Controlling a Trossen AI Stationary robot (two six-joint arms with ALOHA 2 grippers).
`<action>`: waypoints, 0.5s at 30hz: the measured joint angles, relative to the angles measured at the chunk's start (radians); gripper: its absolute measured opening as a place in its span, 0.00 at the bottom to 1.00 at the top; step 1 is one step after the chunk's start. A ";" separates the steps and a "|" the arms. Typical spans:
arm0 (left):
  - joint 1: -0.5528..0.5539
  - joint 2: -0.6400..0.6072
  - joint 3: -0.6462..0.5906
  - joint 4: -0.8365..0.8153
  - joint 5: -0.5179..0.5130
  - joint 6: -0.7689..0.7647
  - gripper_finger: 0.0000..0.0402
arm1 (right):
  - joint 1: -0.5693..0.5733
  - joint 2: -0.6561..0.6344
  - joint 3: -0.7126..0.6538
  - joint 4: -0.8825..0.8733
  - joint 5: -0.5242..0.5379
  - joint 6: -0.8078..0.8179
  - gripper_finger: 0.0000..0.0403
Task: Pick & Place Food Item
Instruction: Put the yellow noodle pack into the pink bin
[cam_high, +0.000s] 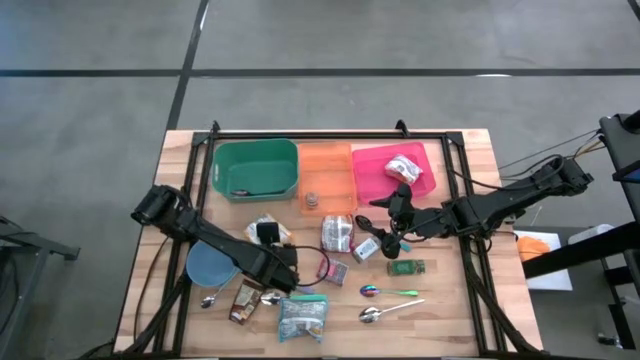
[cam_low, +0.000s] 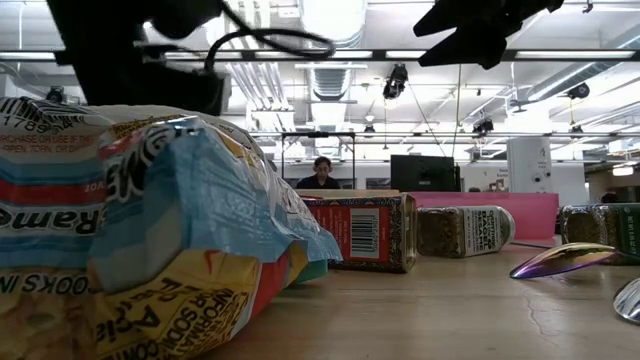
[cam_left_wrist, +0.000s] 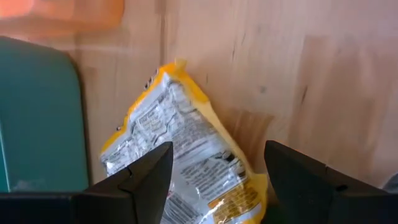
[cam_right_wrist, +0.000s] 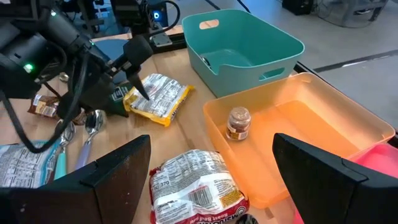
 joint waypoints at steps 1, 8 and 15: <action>0.000 0.000 -0.008 0.001 0.000 0.000 0.64 | 0.000 0.000 0.000 0.000 0.000 0.001 0.83; 0.001 0.000 -0.052 0.016 0.002 0.000 0.64 | 0.000 0.000 0.000 -0.001 0.000 0.026 0.83; 0.001 0.000 -0.064 0.027 0.004 0.011 0.59 | 0.000 0.000 0.000 -0.002 -0.004 0.033 0.83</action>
